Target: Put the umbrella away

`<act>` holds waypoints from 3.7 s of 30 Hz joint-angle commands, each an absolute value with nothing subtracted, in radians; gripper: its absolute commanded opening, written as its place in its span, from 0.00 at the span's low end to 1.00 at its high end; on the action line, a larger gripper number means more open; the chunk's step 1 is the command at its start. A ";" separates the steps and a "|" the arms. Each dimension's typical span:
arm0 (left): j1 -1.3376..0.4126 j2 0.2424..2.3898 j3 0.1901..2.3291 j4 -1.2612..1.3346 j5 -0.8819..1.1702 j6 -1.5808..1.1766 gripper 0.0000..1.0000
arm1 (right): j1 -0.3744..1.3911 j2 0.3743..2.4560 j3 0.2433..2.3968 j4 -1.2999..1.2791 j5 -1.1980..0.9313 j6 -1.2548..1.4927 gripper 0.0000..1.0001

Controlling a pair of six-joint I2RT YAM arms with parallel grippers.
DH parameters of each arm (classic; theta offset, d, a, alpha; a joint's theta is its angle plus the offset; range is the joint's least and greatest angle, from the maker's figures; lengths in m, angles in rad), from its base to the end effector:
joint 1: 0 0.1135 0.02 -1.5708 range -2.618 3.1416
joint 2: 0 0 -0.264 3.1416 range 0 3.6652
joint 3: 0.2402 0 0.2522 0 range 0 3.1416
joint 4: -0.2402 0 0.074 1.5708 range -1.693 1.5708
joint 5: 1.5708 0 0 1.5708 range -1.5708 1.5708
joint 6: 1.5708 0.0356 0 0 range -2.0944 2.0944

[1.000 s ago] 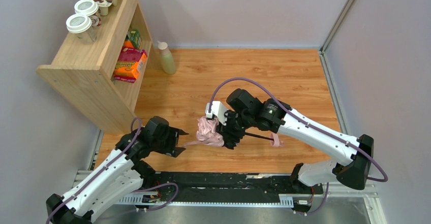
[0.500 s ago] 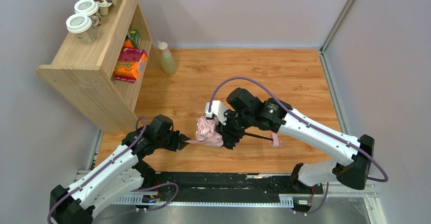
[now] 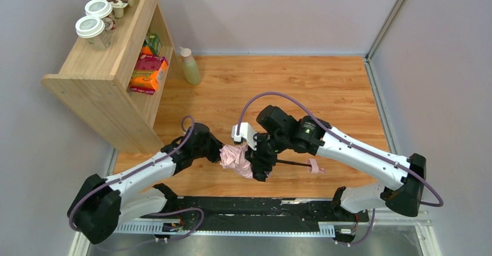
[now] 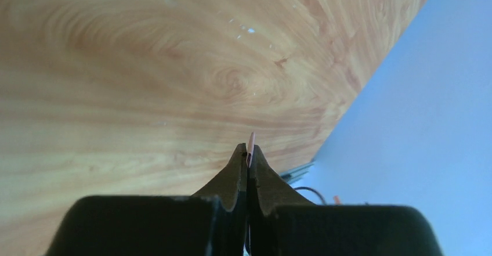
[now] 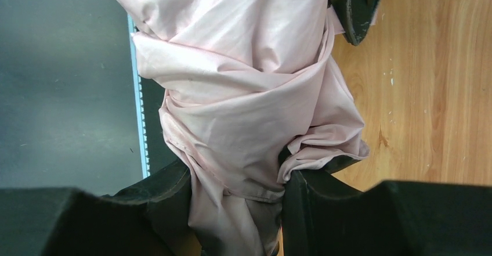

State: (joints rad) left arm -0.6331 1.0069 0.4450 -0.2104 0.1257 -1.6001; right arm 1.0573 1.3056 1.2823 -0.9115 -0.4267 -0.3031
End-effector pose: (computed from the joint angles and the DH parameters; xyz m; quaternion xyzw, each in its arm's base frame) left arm 0.1557 -0.1198 0.1806 -0.4059 0.8255 -0.3740 0.1182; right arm 0.1150 0.2340 0.3369 -0.6353 0.6801 0.2995 0.2101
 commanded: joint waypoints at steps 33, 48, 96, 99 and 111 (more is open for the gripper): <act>-0.627 1.134 0.275 1.293 0.623 -0.767 0.00 | 0.878 1.391 1.160 -0.792 -0.887 -0.071 0.00; -0.637 0.988 0.297 1.140 0.895 -0.645 0.00 | 0.786 1.511 1.204 -0.733 -1.031 0.183 0.00; -1.040 1.858 0.109 1.463 0.124 -0.121 0.00 | 0.603 1.850 1.252 -0.675 -0.397 0.083 0.89; -1.040 1.870 0.112 1.465 0.133 -0.129 0.00 | 0.615 1.745 1.237 -0.675 -0.284 0.068 0.95; -1.039 1.853 0.100 1.463 0.143 -0.140 0.00 | 0.948 1.368 0.729 -0.158 -0.100 -0.147 1.00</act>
